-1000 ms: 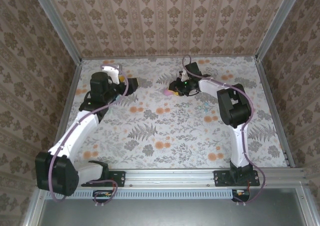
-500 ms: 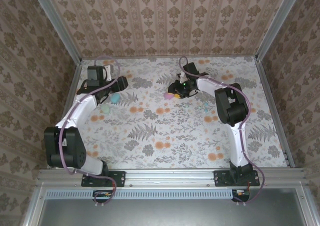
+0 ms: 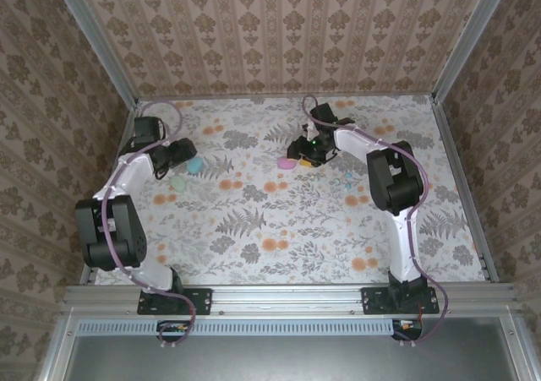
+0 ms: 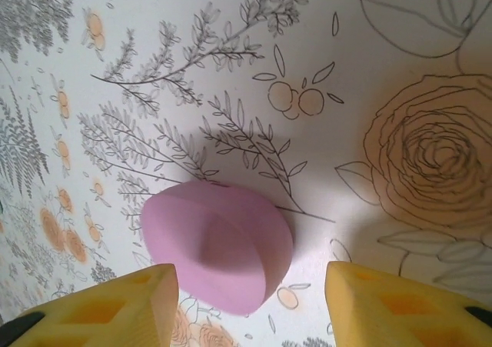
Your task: Insert the wireless bluetooth earbuds into the charging case
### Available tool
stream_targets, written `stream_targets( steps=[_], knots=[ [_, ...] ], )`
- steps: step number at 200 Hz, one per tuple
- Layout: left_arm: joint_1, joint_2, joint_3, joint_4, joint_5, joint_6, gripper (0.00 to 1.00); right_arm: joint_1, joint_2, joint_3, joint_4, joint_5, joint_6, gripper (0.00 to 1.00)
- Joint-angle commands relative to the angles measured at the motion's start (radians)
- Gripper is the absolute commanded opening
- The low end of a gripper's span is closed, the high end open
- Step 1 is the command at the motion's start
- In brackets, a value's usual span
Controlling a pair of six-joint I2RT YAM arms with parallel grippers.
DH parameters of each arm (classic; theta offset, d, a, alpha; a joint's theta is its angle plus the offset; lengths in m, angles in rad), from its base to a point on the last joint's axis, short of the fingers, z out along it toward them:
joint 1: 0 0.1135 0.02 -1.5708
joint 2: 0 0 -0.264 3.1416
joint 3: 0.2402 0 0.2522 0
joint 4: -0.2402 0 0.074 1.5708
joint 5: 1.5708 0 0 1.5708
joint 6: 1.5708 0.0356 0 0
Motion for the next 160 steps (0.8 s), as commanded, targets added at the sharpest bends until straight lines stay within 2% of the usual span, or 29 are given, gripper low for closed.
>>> stream_targets(
  steps=[1, 43, 82, 160],
  knots=[
    [0.033, 0.058, 0.045, -0.135, -0.110, -0.031, 0.78, 0.002, -0.109, 0.006, -0.038, 0.039, -0.028, 0.56],
    [0.034, 0.137, 0.084, -0.234, -0.184, -0.074, 0.77, 0.007, -0.198, -0.039, -0.033, 0.049, -0.024, 0.56],
    [0.030, 0.157, 0.067, -0.245, -0.209, -0.129, 0.70, 0.008, -0.234, -0.056, -0.037, 0.060, -0.025, 0.57],
    [-0.016, 0.235, 0.113, -0.249, -0.232, -0.139, 0.67, 0.005, -0.265, -0.061, -0.051, 0.053, -0.036, 0.57]
  ],
)
